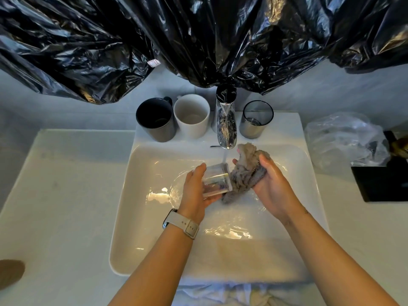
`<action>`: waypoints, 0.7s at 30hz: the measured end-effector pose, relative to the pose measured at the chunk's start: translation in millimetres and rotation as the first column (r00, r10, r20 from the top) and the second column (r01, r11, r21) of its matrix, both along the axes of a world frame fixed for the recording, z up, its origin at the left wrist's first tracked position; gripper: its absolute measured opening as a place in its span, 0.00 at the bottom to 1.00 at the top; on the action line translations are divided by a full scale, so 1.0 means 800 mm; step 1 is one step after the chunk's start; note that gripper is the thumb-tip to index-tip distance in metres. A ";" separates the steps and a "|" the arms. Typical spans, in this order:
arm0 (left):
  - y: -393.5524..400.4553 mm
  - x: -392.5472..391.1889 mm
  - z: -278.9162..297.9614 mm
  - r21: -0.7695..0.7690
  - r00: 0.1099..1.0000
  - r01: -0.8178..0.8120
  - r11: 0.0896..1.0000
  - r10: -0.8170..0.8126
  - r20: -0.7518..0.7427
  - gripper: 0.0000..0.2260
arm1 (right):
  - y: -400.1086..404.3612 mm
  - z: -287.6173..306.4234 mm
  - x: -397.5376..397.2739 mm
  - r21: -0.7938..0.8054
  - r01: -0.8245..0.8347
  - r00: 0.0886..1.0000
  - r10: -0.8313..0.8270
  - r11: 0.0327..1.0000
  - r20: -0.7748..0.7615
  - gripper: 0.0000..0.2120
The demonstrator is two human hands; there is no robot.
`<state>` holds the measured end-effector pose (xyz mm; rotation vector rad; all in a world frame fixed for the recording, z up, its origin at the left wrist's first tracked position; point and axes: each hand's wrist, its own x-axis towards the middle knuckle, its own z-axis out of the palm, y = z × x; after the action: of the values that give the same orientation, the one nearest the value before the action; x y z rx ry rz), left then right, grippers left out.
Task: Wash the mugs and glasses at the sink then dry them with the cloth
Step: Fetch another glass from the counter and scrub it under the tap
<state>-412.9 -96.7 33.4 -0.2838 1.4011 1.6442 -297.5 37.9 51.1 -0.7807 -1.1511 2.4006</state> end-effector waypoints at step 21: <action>0.015 0.004 0.028 -0.105 0.975 0.054 0.993 -0.075 -0.207 0.17 | -0.025 -0.010 -0.042 0.870 -0.052 0.939 -0.271 0.491 0.210 0.19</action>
<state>-409.8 -84.3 56.1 -0.1206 1.6370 1.5897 -330.9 17.8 43.0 -0.8230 -2.0976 1.2346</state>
